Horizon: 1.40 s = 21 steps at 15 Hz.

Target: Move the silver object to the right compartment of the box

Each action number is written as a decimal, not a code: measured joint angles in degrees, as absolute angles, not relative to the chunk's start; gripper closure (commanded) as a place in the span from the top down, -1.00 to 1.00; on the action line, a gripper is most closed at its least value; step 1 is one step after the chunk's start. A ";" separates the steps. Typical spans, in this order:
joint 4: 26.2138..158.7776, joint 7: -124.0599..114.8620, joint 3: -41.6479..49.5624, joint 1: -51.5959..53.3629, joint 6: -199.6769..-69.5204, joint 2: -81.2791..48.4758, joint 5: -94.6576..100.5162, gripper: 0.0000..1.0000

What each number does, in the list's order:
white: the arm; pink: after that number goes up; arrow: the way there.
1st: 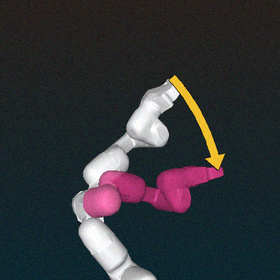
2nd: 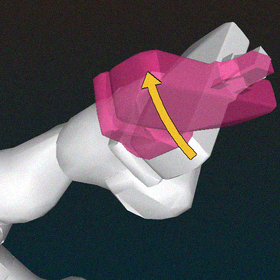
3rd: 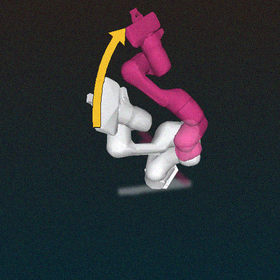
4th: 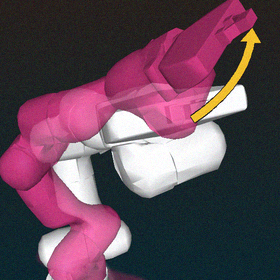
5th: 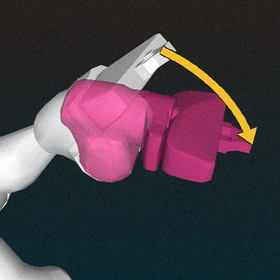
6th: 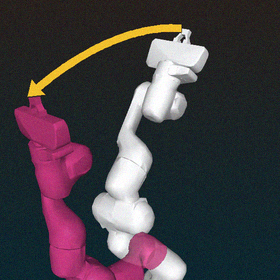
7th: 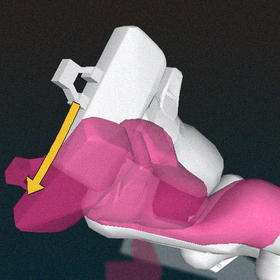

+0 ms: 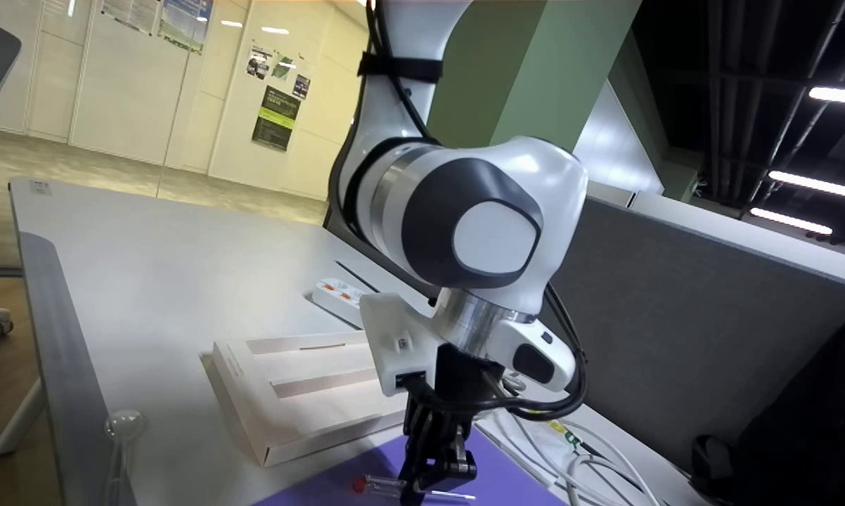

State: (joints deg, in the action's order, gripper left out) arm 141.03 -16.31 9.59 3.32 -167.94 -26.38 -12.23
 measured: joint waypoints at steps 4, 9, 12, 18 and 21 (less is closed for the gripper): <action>141.40 -12.67 4.31 2.84 -164.32 -21.08 -12.28 -0.91; 142.83 -8.29 -1.46 2.57 -159.71 -14.21 -12.31 -0.91; 144.33 -6.96 -2.96 2.79 -159.57 -12.86 -12.13 -0.91; 147.51 -6.78 -3.13 3.40 -160.61 -13.34 -9.06 -0.91; 148.42 -6.78 -2.93 3.40 -161.32 -14.29 -8.56 -0.91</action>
State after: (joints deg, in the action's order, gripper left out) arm 148.42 -6.78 -2.93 3.40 -161.32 -14.29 -8.56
